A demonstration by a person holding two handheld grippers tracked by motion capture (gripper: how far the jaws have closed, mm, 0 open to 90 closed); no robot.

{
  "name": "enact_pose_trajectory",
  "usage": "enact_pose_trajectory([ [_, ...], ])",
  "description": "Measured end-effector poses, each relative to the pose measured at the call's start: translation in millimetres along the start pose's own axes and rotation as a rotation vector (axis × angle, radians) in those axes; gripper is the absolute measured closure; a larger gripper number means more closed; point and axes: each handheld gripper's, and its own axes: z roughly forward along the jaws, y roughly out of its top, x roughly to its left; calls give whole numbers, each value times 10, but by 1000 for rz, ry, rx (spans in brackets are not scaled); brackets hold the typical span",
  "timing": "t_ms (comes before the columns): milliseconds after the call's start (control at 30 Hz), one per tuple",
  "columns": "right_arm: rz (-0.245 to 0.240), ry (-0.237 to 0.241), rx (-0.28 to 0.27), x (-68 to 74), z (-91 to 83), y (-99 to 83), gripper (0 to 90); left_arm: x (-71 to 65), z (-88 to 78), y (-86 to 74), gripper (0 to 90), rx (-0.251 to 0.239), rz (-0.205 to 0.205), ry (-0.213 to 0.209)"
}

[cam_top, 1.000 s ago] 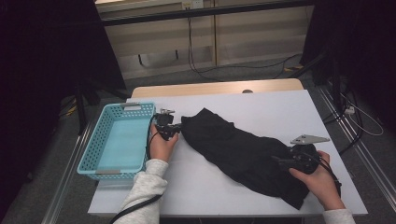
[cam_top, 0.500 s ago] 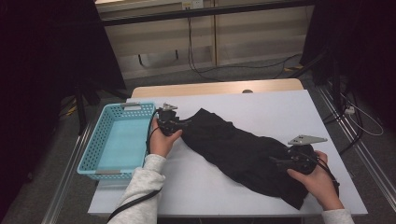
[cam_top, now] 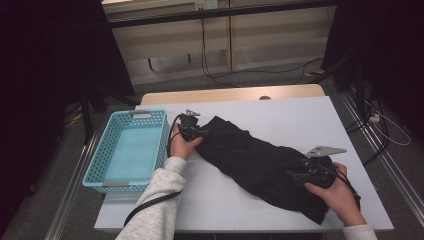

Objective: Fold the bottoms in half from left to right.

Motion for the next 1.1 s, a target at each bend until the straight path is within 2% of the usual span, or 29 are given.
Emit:
enact_pose_trajectory([
  [33, -1, 1, -1, 1, 1, 1, 273, -7, -6, 14, 507, 11, 1, 0],
  [100, -8, -4, -9, 6, -4, 6, 273, -28, -11, 45, 625, 36, -21, -13],
  [200, -9, 1, -11, 19, -7, 16, 272, -57, -9, 61, 770, 50, -45, -27],
  [267, -14, 6, -7, 29, -1, 16, 270, -61, -21, 58, 826, 53, -67, -38],
  [333, -15, 10, -3, 35, 2, 13, 268, -38, -53, 46, 845, 40, -89, -23],
  [367, -14, 12, -2, 34, 2, 12, 264, -19, -76, 38, 846, 37, -95, -29],
  [467, -13, 12, -1, 27, 2, 8, 261, 35, -155, 21, 847, 27, -111, -10],
  [600, -13, 11, 6, 24, 11, 4, 256, 100, -255, 8, 839, 29, -112, 35],
  [667, -14, 14, 5, 33, 17, 9, 256, 127, -298, 16, 839, 27, -129, 51],
  [733, -17, 18, 5, 44, 20, 14, 256, 141, -321, 40, 798, 24, -126, 48],
  [800, -21, 18, 3, 51, 19, 20, 256, 132, -322, 85, 745, -6, -104, 48],
  [833, -22, 20, -1, 53, 20, 24, 256, 116, -308, 112, 696, -27, -96, 27],
  [933, -23, 22, -4, 56, 21, 30, 255, 77, -216, 185, 651, -44, -82, -36],
  [1000, -23, 24, -3, 60, 23, 34, 254, 48, -119, 214, 612, -47, -45, -34],
  [1100, -24, 31, -6, 62, 21, 36, 254, 23, 25, 232, 596, -55, 20, -52],
])
